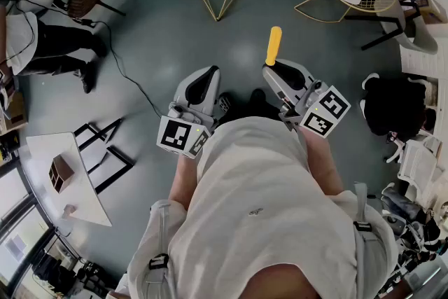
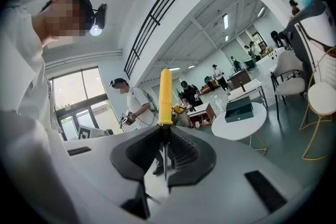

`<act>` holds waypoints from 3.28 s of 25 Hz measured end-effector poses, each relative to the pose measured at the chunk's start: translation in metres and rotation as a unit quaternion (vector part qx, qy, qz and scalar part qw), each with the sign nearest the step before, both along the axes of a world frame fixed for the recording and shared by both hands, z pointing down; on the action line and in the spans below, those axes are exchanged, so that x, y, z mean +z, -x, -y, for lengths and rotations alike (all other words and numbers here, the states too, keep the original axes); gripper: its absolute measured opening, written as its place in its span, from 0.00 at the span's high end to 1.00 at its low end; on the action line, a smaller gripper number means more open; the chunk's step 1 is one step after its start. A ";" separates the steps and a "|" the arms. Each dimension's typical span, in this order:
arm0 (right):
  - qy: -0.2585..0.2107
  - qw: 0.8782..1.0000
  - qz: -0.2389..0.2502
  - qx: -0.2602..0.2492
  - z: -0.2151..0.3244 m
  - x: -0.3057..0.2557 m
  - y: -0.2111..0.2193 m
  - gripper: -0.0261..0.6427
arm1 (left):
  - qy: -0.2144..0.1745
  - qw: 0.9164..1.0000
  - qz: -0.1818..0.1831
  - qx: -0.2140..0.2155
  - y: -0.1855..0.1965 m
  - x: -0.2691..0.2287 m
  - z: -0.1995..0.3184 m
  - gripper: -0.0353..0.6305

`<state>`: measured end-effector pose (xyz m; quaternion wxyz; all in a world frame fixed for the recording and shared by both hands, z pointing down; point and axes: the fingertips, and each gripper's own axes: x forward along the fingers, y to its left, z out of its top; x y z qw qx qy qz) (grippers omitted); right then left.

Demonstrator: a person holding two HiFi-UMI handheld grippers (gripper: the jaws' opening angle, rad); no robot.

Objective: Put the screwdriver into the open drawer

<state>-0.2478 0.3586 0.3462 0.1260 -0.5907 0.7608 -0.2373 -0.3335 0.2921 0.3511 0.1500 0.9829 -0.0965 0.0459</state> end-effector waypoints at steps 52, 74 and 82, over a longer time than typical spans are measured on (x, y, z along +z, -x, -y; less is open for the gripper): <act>-0.018 0.999 0.032 -0.010 0.152 -0.001 -0.209 0.87 | 0.002 0.999 0.042 0.006 -0.210 -0.002 0.118 0.93; 0.009 0.999 0.040 0.008 0.222 0.015 -0.241 0.87 | -0.040 0.991 0.115 0.055 -0.263 0.023 0.193 0.89; 0.012 0.998 0.022 0.050 0.295 0.008 -0.256 0.87 | -0.046 0.993 0.086 0.072 -0.277 0.017 0.280 0.93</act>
